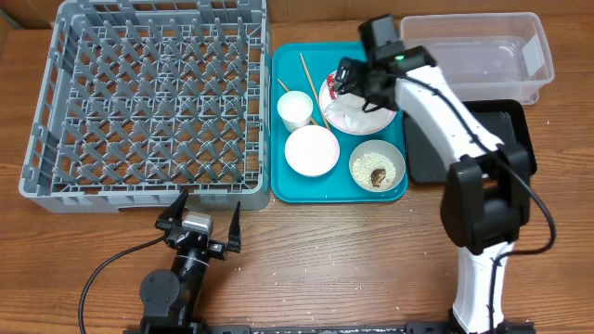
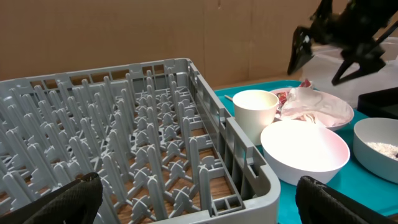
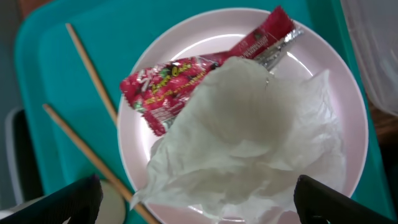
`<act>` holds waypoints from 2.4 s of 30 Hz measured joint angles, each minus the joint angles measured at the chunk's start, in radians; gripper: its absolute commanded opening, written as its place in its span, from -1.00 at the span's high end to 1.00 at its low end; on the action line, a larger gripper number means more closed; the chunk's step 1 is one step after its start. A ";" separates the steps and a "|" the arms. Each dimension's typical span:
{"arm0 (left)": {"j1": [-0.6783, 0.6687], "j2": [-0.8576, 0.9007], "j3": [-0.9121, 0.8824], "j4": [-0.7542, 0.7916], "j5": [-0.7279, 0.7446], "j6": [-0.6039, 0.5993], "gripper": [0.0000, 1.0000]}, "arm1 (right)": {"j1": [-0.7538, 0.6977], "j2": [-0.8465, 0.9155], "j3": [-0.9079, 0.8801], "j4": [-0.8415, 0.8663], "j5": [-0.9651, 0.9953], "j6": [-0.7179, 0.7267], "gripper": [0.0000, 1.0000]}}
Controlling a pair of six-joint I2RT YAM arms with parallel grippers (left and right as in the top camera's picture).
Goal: Sort waste into correct bins and load items into the dishwasher
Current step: 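Reach the right gripper to the white tissue on the plate and grasp it, then carry the tissue with the right gripper into the clear plastic bin and release, then move the right gripper back to the plate and grasp the red wrapper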
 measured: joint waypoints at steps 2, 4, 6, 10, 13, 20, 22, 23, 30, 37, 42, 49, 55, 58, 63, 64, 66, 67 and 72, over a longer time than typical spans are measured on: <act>0.000 0.000 0.000 0.000 0.000 0.000 -1.00 | 0.014 0.020 0.000 -0.002 0.037 0.022 -0.95; 0.000 0.000 0.000 0.000 0.000 0.000 -1.00 | 0.021 0.045 0.000 -0.010 0.068 0.040 -0.90; 0.000 0.000 0.000 0.000 0.000 0.000 -1.00 | 0.022 0.074 0.000 -0.016 0.090 0.055 -0.85; 0.000 0.000 0.000 0.000 0.000 0.000 -1.00 | 0.022 0.122 0.000 -0.031 0.114 0.067 -0.50; 0.000 0.000 0.000 0.000 0.000 0.000 -1.00 | 0.022 0.140 0.000 -0.034 0.121 0.074 0.13; 0.000 0.000 0.000 0.000 0.000 0.000 -0.99 | 0.022 0.140 0.000 -0.045 0.129 0.084 0.93; 0.000 0.000 0.000 0.000 0.000 0.000 -0.99 | 0.022 0.140 0.004 -0.070 0.129 0.084 0.93; 0.000 0.000 0.000 0.000 0.000 0.000 -1.00 | 0.022 0.140 0.010 -0.093 0.129 0.084 0.93; 0.000 0.000 0.000 0.000 0.000 0.000 -0.99 | 0.022 0.140 0.144 -0.285 0.125 0.082 0.93; 0.000 0.000 0.000 0.000 0.000 0.000 -1.00 | 0.018 0.045 0.377 -0.367 0.128 0.043 0.93; 0.000 0.000 0.000 0.000 0.000 0.000 -0.99 | -0.023 -0.039 0.429 -0.313 0.164 0.048 0.93; 0.000 0.000 0.000 0.000 0.000 0.000 -1.00 | -0.192 -0.005 0.404 -0.162 0.241 0.084 0.93; 0.000 0.000 0.000 0.000 0.000 0.000 -1.00 | -0.293 0.098 0.386 -0.158 0.226 0.103 0.60; 0.000 0.000 0.000 0.000 0.000 0.000 -1.00 | -0.305 0.138 0.374 -0.186 0.192 0.105 -0.04; 0.000 0.000 0.000 0.000 0.000 0.000 -0.99 | -0.298 0.145 0.381 -0.200 0.138 0.044 -0.88; 0.000 0.000 0.000 0.000 0.000 0.000 -0.99 | -0.298 0.145 0.389 -0.205 0.130 0.031 -1.00; 0.000 0.000 0.000 0.000 0.000 0.000 -0.99 | -0.295 0.143 0.408 -0.232 0.109 0.004 -1.00; 0.000 0.000 0.000 0.000 0.000 0.000 -0.99 | -0.291 0.141 0.417 -0.248 0.104 0.000 -1.00; 0.000 0.000 0.000 0.000 0.000 0.000 -0.99 | -0.276 0.096 0.455 -0.274 0.033 -0.022 -0.95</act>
